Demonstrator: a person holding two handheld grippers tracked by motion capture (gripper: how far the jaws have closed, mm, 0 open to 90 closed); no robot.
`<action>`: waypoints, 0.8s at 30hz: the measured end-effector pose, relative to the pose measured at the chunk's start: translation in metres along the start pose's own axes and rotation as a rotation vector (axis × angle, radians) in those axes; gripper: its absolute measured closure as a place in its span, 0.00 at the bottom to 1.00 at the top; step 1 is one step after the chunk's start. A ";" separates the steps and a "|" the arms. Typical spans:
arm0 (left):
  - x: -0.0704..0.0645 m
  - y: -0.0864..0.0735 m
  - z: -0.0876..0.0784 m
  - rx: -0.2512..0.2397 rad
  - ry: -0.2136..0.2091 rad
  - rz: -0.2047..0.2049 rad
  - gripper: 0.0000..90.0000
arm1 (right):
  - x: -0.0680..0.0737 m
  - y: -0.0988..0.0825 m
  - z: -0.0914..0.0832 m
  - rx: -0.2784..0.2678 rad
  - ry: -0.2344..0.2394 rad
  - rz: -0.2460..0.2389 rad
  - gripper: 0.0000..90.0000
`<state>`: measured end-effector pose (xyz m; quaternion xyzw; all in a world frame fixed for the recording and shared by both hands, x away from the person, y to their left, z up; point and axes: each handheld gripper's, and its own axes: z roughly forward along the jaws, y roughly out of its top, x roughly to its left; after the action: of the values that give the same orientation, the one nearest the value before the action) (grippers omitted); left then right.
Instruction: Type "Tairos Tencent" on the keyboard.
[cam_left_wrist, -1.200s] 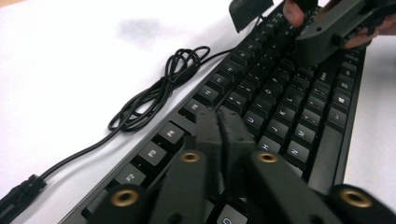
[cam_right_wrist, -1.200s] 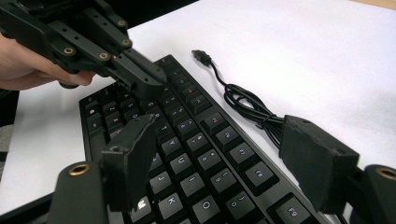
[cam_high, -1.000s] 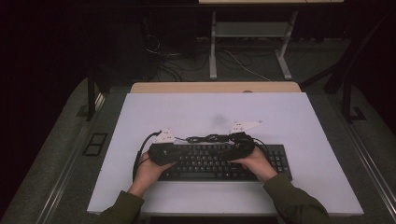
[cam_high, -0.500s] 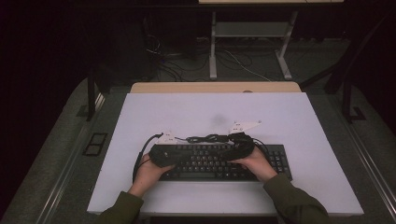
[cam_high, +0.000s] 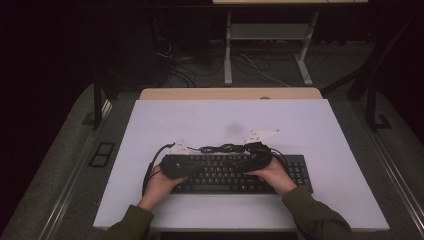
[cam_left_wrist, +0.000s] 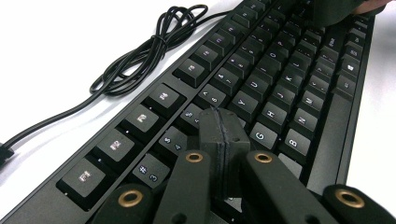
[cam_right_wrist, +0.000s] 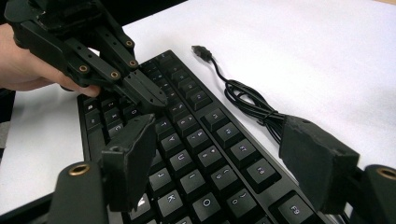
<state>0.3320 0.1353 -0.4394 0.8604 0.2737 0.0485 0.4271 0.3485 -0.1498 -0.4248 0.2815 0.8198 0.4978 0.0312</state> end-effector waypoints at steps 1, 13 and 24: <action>0.000 0.000 0.000 0.000 0.001 0.000 0.99 | 0.000 0.000 0.000 -0.001 0.002 0.000 0.29; 0.000 0.000 -0.001 -0.013 -0.003 -0.013 0.97 | 0.000 0.000 -0.001 0.014 -0.006 0.010 0.19; -0.005 0.002 -0.011 -0.049 0.003 -0.004 0.85 | 0.002 0.000 -0.006 0.019 -0.003 0.020 0.18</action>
<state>0.3249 0.1393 -0.4302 0.8491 0.2750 0.0554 0.4476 0.3445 -0.1540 -0.4211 0.2909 0.8216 0.4897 0.0246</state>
